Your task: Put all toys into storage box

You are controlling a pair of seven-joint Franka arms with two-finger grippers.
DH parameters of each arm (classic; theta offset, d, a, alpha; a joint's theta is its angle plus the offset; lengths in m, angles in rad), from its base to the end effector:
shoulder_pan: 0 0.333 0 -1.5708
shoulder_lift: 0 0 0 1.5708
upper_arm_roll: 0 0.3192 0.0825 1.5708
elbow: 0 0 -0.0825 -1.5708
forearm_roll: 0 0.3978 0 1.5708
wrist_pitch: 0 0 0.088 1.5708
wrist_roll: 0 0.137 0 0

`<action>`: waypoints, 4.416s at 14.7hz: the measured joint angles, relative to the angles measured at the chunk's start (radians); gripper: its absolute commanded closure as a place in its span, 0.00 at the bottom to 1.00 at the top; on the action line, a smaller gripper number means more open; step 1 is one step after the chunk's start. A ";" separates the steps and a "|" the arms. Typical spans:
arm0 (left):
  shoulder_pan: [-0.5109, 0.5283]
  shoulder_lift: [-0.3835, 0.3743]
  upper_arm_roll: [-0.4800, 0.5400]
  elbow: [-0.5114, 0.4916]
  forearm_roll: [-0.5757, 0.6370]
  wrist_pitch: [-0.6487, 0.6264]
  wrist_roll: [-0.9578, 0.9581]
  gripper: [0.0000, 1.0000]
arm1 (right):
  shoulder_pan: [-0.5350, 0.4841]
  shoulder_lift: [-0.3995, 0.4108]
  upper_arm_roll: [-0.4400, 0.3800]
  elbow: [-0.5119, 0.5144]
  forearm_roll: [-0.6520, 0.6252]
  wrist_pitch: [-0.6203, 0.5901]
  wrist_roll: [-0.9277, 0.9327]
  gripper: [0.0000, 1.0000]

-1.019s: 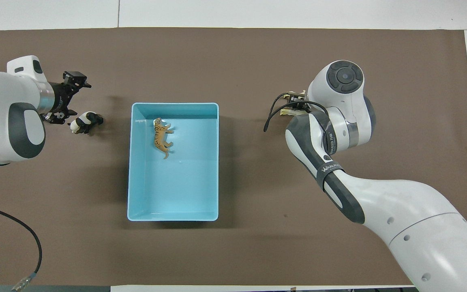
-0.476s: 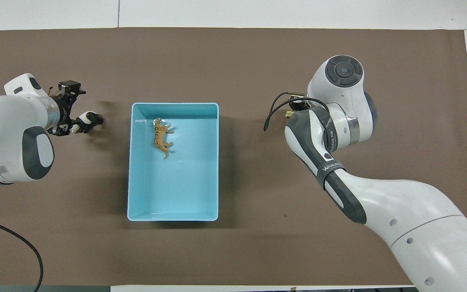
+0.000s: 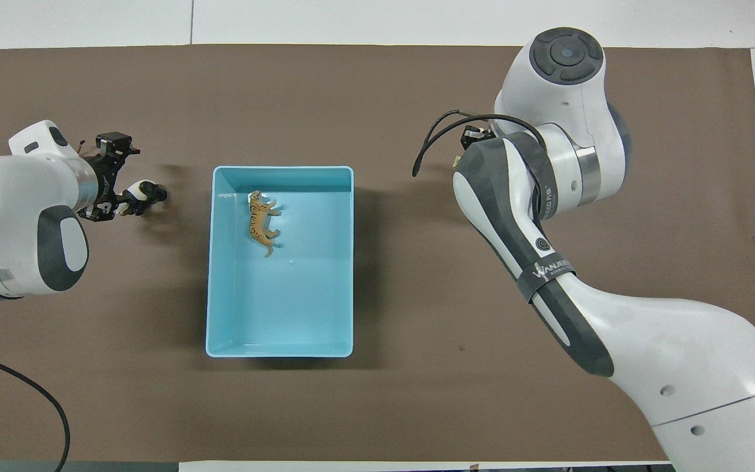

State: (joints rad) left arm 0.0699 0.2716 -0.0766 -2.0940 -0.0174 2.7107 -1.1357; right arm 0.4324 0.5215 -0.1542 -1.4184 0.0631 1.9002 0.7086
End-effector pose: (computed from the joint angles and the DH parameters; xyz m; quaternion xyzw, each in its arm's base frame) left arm 0.6318 -0.0029 0.2936 0.8266 0.5356 0.1367 0.1054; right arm 0.6796 0.2183 0.3650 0.9765 -0.2147 -0.0106 0.0157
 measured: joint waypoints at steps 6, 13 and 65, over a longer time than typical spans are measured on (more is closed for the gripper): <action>-0.019 -0.009 -0.004 -0.005 0.005 -0.044 0.062 0.00 | 0.107 0.000 0.008 0.058 0.081 0.063 0.457 1.00; -0.026 -0.016 -0.004 -0.010 0.005 -0.122 0.229 0.00 | 0.234 0.021 0.014 0.058 0.243 0.419 0.942 1.00; -0.487 -0.220 -0.052 0.242 0.006 -0.731 -0.132 0.00 | -0.309 -0.380 -0.052 -0.176 -0.040 -0.267 -0.679 0.00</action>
State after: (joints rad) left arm -0.4171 0.0517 -0.1290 -1.8518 -0.0119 1.9793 -1.2677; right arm 0.1239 0.1411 -0.2066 -1.5948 0.0235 1.6334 0.0293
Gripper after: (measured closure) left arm 0.044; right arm 0.000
